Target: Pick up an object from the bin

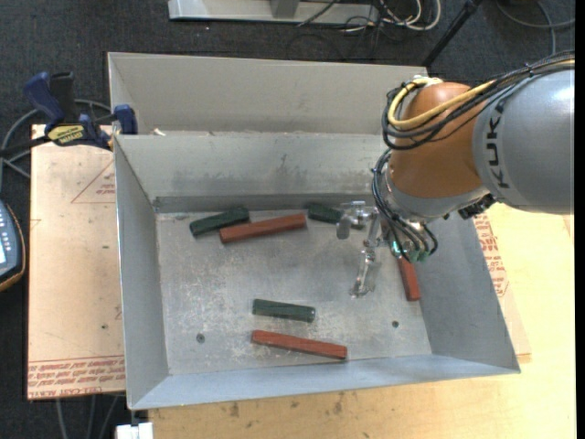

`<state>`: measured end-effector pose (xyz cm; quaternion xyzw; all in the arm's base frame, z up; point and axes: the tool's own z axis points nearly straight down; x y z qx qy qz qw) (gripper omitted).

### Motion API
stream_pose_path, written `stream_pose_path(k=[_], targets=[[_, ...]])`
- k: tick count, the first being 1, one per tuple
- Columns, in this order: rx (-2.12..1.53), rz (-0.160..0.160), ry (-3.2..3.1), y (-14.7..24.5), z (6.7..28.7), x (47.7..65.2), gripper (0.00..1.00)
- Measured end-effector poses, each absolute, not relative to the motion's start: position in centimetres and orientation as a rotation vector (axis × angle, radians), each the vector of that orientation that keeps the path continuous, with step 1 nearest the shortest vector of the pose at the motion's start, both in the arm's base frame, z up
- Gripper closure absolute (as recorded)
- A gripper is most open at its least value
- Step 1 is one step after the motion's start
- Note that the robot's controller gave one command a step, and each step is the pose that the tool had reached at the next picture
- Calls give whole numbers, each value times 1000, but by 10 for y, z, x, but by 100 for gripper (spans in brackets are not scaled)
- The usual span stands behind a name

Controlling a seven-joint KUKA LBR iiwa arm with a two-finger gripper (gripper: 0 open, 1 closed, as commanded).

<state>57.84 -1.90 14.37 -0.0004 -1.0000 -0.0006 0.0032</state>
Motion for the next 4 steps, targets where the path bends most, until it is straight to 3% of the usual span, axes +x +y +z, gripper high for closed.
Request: stream_pose_path(k=[1,2,3,4], targets=[[-58,-5,-3130,31,75,499,0],[-63,-2,-3143,28,80,504,100],[-64,-2,-3142,28,79,504,0],[-149,-5,-3150,53,200,525,0]])
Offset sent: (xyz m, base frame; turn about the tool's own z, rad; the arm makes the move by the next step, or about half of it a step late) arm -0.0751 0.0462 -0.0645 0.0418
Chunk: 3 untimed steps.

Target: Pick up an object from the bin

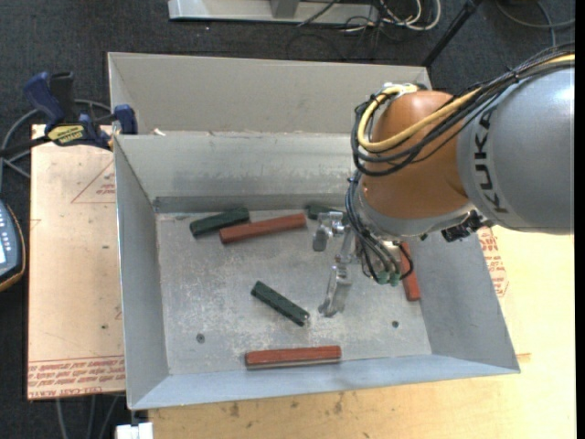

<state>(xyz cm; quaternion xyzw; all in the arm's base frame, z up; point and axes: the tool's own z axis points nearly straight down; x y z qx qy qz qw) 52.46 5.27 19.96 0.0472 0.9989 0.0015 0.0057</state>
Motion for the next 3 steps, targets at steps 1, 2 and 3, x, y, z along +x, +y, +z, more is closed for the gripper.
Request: stream_pose_path(k=[1,2,3], targets=[[708,-1,3066,74,79,525,0],[706,0,3062,74,81,526,100],[674,8,3058,109,218,542,100]])
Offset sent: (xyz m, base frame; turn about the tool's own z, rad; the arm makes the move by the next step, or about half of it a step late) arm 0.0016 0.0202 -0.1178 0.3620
